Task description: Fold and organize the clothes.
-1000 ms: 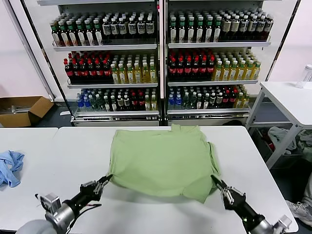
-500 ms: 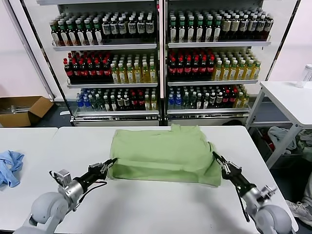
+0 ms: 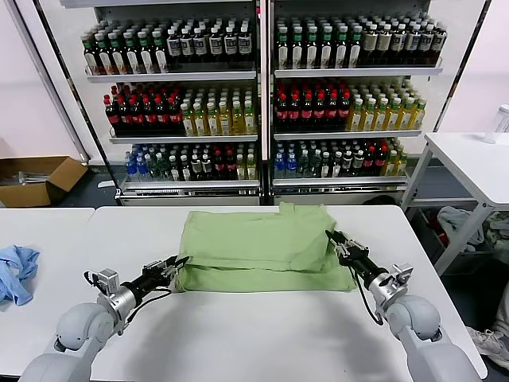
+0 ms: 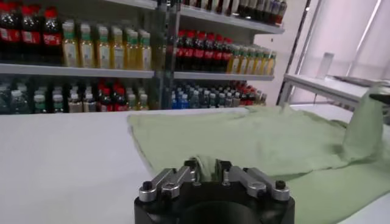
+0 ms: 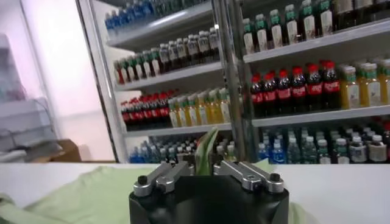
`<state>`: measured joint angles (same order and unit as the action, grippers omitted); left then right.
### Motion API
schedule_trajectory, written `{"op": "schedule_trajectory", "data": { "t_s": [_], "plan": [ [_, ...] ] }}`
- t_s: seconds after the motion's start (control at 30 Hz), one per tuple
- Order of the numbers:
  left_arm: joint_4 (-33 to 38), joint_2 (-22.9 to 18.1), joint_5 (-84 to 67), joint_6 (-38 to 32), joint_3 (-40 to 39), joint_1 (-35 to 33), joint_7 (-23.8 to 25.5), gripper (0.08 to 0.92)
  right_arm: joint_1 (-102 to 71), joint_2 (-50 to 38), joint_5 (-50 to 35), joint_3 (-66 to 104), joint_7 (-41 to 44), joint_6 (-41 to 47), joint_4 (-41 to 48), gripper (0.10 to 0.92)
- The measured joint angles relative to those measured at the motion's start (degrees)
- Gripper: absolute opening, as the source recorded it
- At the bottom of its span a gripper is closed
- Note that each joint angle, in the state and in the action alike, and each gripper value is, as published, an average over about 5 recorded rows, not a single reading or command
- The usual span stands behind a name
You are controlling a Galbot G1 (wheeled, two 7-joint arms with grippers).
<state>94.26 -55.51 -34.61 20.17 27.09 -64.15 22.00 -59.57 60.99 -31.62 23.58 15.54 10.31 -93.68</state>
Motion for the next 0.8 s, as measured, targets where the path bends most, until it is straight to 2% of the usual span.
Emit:
{"op": "schedule_trajectory", "data": {
  "t_s": [0.37,0.47,0.7,0.8],
  "plan": [
    [3.7,-0.9,0.8,0.0,1.6,-4.9,-1.8,0.741,-8.7,-0.6,5.1,5.3,-4.2,3.8,-6.0,0.765],
    [4.0,-1.7,0.6,0.4,1.4,-5.7,-2.8,0.801,-11.4,-0.3,5.8,6.1,-4.9,4.2,-7.3,0.812],
    [3.6,-3.4,-0.9,1.8,0.4,-5.7,-5.9,0.823,-15.1,0.5,7.5,6.4,-5.8,5.2,-8.7,0.812],
    [3.4,-3.7,-1.7,2.5,0.1,-5.6,-7.4,0.823,-15.8,0.9,8.1,6.3,-6.0,5.5,-8.8,0.755]
  ]
}}
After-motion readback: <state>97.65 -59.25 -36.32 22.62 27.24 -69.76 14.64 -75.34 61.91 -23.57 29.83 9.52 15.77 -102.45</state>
